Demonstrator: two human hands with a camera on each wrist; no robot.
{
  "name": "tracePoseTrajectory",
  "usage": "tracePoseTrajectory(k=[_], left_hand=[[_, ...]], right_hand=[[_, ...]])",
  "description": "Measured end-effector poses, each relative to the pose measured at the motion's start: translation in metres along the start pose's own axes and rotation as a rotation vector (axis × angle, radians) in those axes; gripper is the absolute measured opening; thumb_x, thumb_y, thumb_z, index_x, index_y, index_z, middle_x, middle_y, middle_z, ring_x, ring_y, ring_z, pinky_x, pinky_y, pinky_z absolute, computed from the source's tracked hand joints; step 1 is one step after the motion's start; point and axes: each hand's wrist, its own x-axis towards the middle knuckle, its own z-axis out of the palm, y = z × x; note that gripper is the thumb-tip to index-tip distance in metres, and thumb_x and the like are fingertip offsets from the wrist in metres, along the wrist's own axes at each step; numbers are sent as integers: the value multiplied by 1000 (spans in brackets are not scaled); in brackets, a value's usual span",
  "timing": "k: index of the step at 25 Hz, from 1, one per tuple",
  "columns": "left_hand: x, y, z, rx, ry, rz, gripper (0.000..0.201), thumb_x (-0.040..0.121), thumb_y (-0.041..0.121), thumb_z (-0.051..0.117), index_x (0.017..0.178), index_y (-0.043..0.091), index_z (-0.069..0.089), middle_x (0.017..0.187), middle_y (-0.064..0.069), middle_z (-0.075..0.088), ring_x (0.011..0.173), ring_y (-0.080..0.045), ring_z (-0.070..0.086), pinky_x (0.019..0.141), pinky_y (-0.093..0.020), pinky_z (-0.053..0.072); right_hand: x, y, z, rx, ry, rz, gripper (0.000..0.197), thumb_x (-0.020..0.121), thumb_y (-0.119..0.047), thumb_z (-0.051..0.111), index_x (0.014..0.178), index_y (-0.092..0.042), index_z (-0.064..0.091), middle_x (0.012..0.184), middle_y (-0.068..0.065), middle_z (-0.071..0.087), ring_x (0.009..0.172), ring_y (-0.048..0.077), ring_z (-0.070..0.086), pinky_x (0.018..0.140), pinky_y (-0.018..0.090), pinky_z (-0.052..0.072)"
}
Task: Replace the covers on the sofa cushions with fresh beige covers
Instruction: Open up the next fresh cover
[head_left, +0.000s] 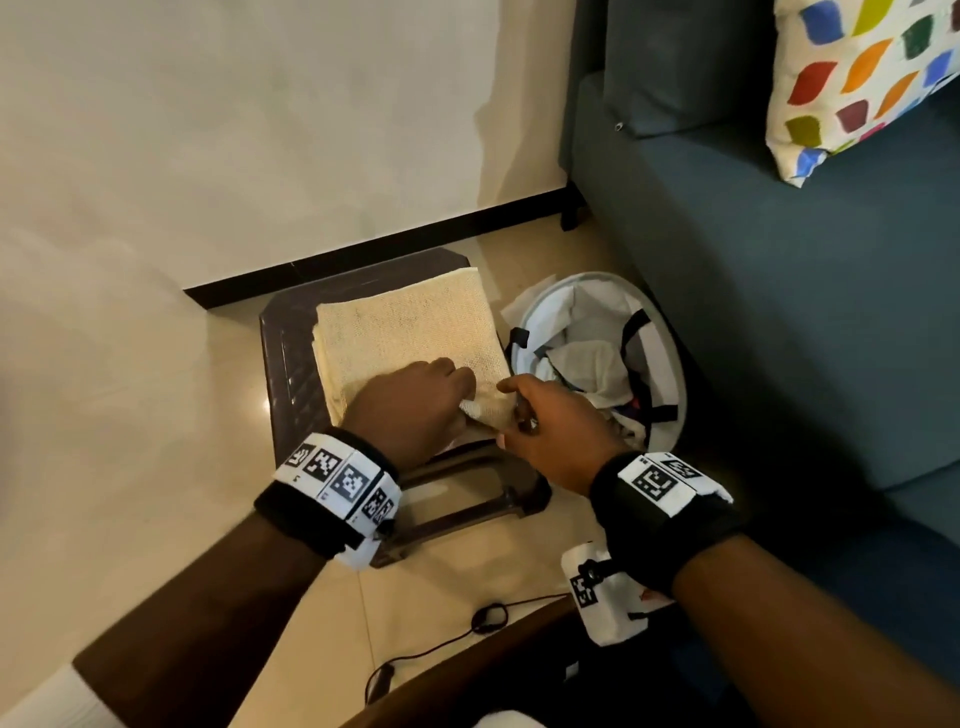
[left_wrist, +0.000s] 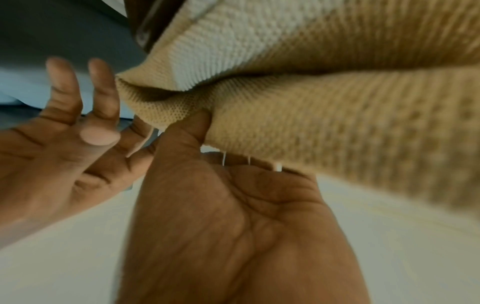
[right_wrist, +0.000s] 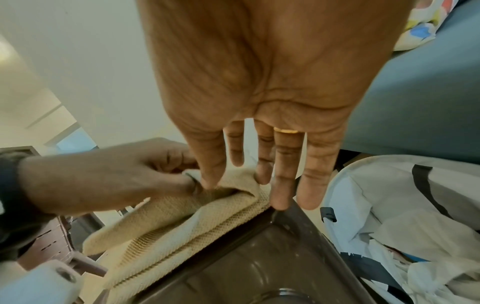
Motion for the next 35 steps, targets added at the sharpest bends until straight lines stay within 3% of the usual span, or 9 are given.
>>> tracePoseTrajectory(k=[5, 10, 18, 22, 25, 28, 31, 33, 35], left_hand=[[-14, -3, -38, -101, 382, 12, 44, 94, 33, 28, 116, 19, 63, 105, -3, 67, 90, -25, 65, 66, -40, 55], [-19, 2, -76, -174, 589, 81, 27, 95, 28, 53, 118, 24, 64, 113, 2, 69, 101, -20, 65, 73, -36, 53], [19, 33, -112, -422, 763, -71, 23, 92, 34, 52, 105, 22, 67, 99, -2, 65, 89, -18, 56, 74, -29, 38], [73, 134, -145, -1309, 459, 23, 21, 100, 19, 45, 99, 20, 66, 88, -12, 72, 72, -27, 67, 66, -41, 58], [101, 231, -160, -1724, 94, 171, 35, 102, 18, 36, 117, 6, 66, 102, -19, 74, 94, -31, 73, 78, -37, 60], [111, 337, -166, -1826, -38, 274, 34, 100, 30, 46, 99, 6, 71, 93, -14, 75, 89, -28, 73, 79, -39, 61], [107, 426, -157, -1782, -46, 434, 14, 95, 10, 58, 94, 10, 72, 89, -7, 72, 79, -17, 68, 67, -35, 57], [94, 478, -139, -1732, -106, 544, 17, 93, 2, 59, 103, 12, 67, 90, -6, 72, 77, -17, 65, 64, -34, 54], [80, 514, -112, -1634, -165, 657, 31, 90, 2, 63, 114, 21, 61, 95, -10, 75, 83, -24, 70, 69, -42, 58]], right_hand=[[6, -20, 0, 117, 79, -117, 61, 94, -37, 63, 148, -43, 36, 136, -4, 59, 120, 17, 57, 102, 35, 48], [2, -56, -34, 921, 222, -54, 45, 100, -1, 42, 132, -25, 63, 129, 2, 64, 111, 26, 64, 76, 42, 62], [-62, -22, -143, 806, 621, -210, 41, 97, 2, 46, 124, -19, 69, 123, -2, 69, 107, 15, 68, 77, 38, 62], [-139, 34, -179, 697, 865, -172, 39, 98, 2, 48, 127, -16, 67, 112, -4, 72, 103, 16, 69, 82, 47, 61], [-204, 83, -189, 647, 1078, -52, 41, 97, 3, 48, 126, -19, 67, 104, -13, 72, 95, 13, 68, 75, 45, 62], [-277, 142, -186, 545, 1276, 140, 44, 97, -5, 55, 137, -23, 61, 105, -7, 70, 98, 15, 67, 75, 42, 62], [-336, 193, -171, 391, 1243, 391, 61, 93, -15, 63, 146, -41, 46, 122, 5, 66, 103, 23, 67, 88, 48, 57], [-370, 224, -157, 314, 1076, 656, 73, 91, -11, 63, 150, -44, 36, 159, 8, 35, 131, 27, 53, 108, 43, 45], [-395, 244, -145, 400, 1088, 762, 69, 88, -4, 56, 147, -38, 43, 165, 10, 21, 146, 24, 34, 112, 34, 34]])
